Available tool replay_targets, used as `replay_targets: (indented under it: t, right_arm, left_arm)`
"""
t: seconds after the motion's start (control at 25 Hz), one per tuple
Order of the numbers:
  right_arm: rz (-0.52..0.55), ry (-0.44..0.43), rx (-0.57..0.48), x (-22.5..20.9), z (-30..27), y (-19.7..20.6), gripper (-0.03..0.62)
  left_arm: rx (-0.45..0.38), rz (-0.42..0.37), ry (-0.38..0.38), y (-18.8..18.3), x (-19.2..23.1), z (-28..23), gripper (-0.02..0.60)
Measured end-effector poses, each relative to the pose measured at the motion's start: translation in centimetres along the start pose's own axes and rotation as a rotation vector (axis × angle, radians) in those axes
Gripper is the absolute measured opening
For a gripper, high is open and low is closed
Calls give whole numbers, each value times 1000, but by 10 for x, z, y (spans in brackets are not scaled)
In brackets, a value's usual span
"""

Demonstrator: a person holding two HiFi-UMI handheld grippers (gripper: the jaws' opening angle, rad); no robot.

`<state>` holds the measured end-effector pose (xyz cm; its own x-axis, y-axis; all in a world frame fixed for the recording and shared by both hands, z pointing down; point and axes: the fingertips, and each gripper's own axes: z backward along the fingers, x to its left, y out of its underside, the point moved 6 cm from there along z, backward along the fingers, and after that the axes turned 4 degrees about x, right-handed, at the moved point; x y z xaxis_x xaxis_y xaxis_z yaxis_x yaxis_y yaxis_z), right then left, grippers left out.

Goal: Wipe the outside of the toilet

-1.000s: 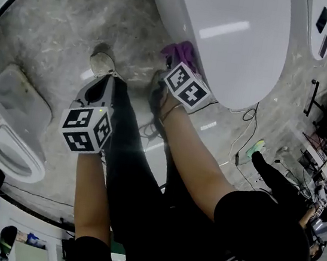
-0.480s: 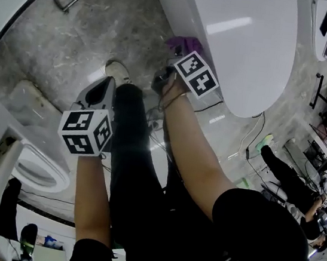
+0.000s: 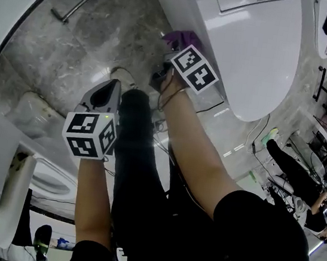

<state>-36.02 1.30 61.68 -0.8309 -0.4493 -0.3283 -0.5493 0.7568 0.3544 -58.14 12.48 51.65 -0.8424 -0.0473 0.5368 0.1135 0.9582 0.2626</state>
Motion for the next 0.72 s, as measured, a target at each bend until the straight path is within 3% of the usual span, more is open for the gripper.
replay_targets:
  t: [0.44, 0.72]
  right_arm:
    - [-11, -57, -26, 68, -41, -17, 81]
    - [-22, -140, -23, 118, -71, -30, 81]
  left_arm:
    - [26, -8, 14, -14, 35, 3, 6]
    - [27, 2, -2, -12, 58, 6, 6]
